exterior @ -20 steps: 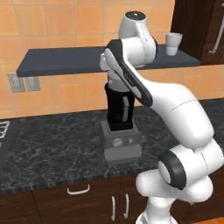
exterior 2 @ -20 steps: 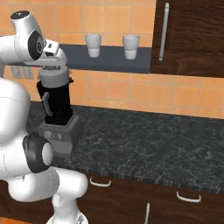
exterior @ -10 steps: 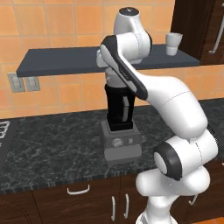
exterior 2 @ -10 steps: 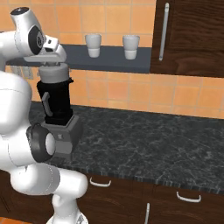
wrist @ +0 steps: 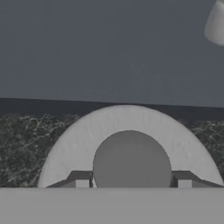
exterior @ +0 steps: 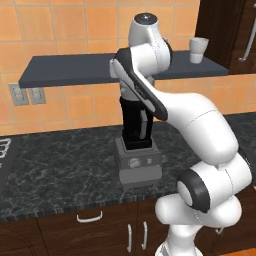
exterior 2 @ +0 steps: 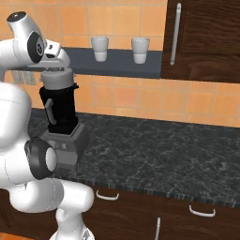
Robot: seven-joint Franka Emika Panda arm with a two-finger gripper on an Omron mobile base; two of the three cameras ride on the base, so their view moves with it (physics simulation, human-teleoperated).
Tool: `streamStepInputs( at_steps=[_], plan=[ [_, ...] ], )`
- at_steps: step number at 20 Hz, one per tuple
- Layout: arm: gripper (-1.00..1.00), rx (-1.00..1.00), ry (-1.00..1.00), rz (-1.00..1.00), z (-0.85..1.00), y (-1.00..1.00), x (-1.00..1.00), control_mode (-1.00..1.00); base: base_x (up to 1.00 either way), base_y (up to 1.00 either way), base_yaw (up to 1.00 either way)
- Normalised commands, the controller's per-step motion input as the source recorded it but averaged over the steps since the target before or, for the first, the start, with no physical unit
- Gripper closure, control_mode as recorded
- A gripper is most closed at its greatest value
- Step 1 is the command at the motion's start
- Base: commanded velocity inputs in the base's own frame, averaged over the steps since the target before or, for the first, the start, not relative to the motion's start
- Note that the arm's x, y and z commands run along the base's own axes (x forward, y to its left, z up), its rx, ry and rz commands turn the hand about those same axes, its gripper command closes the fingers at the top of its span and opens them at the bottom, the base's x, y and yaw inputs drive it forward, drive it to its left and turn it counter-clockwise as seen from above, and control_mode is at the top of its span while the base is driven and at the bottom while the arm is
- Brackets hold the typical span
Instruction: Close the lid blender by securely placing the lid on top.
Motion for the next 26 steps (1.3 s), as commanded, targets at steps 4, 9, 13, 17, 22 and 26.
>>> streamStepInputs(
  at_steps=[4, 9, 13, 17, 22, 26],
  plan=[
    [1.00, 0.01, -0.10, 0.00, -0.27, 0.02, 0.14, -1.00, 0.00, 0.00, 0.00],
    [1.00, 0.04, -0.01, 0.01, -0.06, 0.00, -0.09, -1.00, 0.00, 0.00, 0.00],
    [1.00, 0.03, 0.01, 0.02, 0.00, 0.00, -0.09, -1.00, 0.00, 0.00, 0.00],
    [1.00, 0.01, 0.06, 0.05, 0.21, 0.00, -0.12, -1.00, 0.00, 0.00, 0.00],
    [1.00, 0.00, 0.04, 0.04, 0.33, 0.00, -0.04, -1.00, 0.00, 0.00, 0.00],
    [1.00, 0.00, 0.00, 0.02, 0.01, -0.06, -0.34, -1.00, 0.00, 0.00, 0.00]
  ],
)
